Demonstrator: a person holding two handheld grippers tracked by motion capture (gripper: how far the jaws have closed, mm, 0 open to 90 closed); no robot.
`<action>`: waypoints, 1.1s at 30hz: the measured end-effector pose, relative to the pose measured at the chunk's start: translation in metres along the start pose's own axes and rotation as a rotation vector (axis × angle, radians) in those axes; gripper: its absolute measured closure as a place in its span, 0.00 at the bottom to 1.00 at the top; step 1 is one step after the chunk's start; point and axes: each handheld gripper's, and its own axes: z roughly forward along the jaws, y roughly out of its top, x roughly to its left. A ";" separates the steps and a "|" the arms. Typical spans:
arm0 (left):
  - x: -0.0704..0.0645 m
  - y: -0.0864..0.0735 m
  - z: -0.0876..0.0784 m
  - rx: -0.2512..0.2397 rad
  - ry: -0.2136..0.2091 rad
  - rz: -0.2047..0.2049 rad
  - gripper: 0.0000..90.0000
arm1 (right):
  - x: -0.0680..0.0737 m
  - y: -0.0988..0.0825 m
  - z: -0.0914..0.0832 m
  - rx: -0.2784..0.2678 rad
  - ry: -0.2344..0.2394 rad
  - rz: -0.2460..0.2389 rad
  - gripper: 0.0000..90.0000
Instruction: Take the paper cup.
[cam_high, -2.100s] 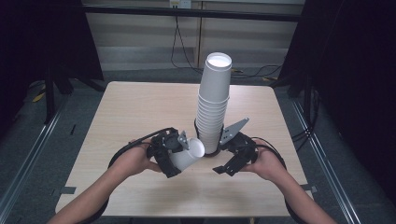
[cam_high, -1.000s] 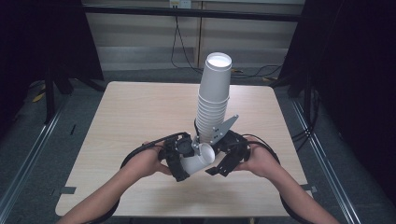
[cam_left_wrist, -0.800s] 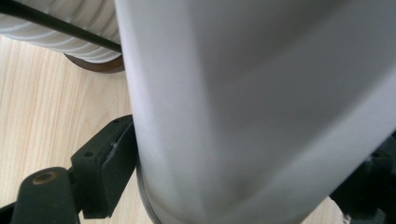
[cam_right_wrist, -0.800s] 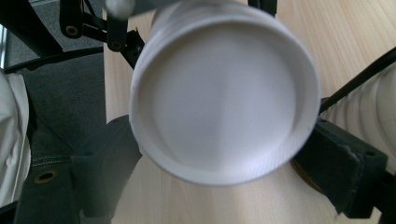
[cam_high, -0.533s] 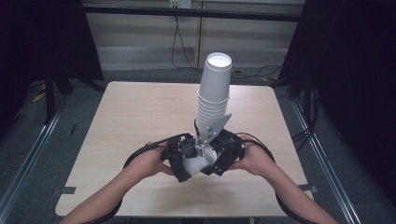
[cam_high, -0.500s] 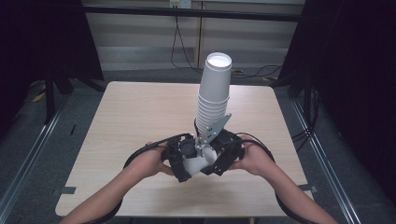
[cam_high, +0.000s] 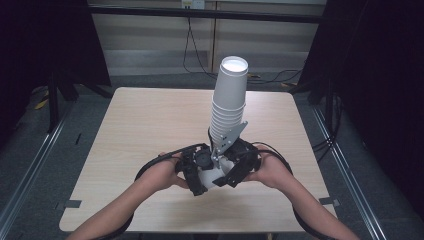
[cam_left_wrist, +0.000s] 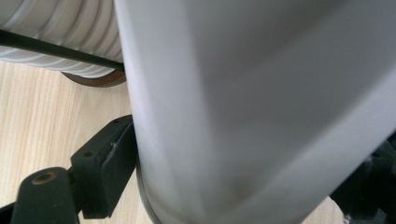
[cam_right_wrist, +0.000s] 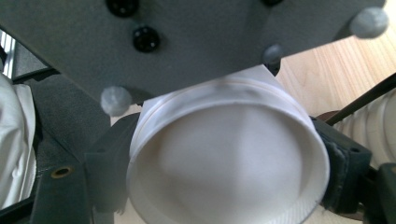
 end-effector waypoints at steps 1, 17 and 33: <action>0.000 0.000 0.000 0.004 -0.001 0.000 0.16 | 0.000 0.000 0.000 0.000 0.003 0.008 0.24; 0.000 -0.001 -0.001 0.012 0.008 0.019 0.16 | 0.001 0.002 0.001 0.026 0.003 -0.011 0.24; 0.000 -0.001 -0.004 -0.003 0.020 0.040 0.15 | 0.005 0.003 -0.002 0.036 -0.022 -0.030 0.26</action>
